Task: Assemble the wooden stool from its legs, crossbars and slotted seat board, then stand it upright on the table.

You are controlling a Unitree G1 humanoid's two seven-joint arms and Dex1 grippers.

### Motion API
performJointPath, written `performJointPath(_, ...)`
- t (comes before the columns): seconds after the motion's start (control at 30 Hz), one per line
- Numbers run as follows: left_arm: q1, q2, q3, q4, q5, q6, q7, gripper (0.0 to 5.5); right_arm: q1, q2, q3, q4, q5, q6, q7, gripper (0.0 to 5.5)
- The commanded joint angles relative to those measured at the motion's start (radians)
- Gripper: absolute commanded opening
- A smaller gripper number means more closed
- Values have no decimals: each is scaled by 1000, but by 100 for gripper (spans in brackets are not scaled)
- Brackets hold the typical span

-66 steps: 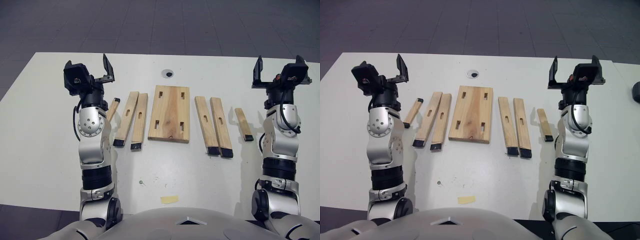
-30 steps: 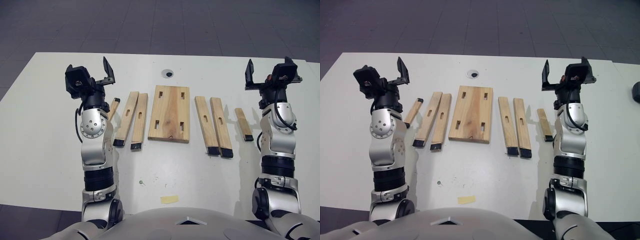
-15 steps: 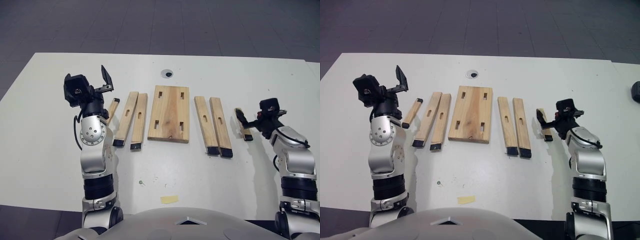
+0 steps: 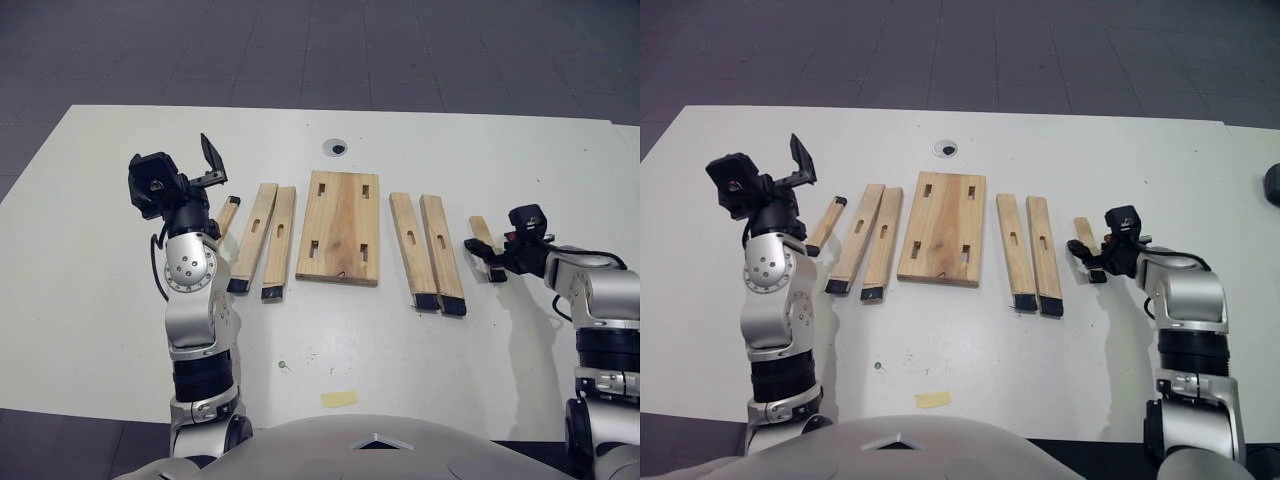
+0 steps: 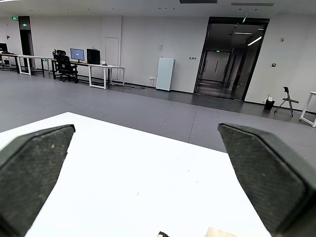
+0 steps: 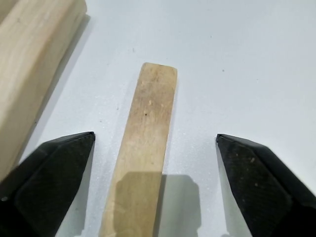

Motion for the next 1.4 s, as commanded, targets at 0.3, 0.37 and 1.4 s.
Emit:
performJointPath(0.3,-20,-19,-1,-23,8,29,20,540,-81,-51,113,18,11,165,62,251)
performJointPath(0.37,-23,-20,2,-22,3,36,19,540,-88,-60,127,3,21,184,83,223)
performJointPath(1.4,-208,-29,118,-235,-980,502,-228,540,-48,107,-94,-392,285,-387,212,130)
